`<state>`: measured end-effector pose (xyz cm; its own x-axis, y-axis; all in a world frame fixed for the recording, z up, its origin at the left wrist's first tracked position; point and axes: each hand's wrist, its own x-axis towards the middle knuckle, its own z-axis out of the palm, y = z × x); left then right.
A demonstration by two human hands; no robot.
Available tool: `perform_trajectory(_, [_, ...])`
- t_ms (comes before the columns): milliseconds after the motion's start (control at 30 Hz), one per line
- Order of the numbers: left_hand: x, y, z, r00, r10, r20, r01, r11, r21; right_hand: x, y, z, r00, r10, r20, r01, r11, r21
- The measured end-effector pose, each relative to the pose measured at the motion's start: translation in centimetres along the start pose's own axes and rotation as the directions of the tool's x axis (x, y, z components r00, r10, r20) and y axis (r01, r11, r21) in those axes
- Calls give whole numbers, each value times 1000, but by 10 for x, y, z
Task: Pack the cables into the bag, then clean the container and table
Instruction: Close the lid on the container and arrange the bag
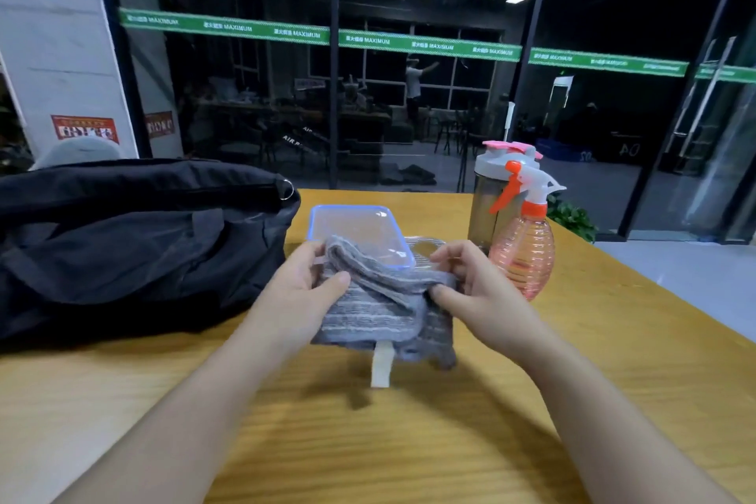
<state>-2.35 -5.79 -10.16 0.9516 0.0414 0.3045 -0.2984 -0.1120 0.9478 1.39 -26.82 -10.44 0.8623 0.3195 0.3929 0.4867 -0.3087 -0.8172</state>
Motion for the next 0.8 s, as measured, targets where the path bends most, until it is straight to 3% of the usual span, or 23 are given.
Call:
perform_trajectory(133, [-2,2,-4,986,-94,140,94,996,7,5,-2,-8,999,31,-29,-27,994,108])
perform_trajectory(233, [0,4,-9,972,-144,188,138,989,43,7,-4,-7,1000,9,9,-9,999,40])
perform_trajectory(500, [6,-17,-14,971,-108,215,54,969,240,6,4,1,967,81,243,-21,970,-243])
perform_trajectory(633, [10,-29,-25,967,-138,216,39,913,407,7,7,5,972,5,235,83,928,-364])
perform_trajectory(800, [9,-25,-33,945,-162,285,-36,813,580,8,5,5,968,-18,251,111,927,-359])
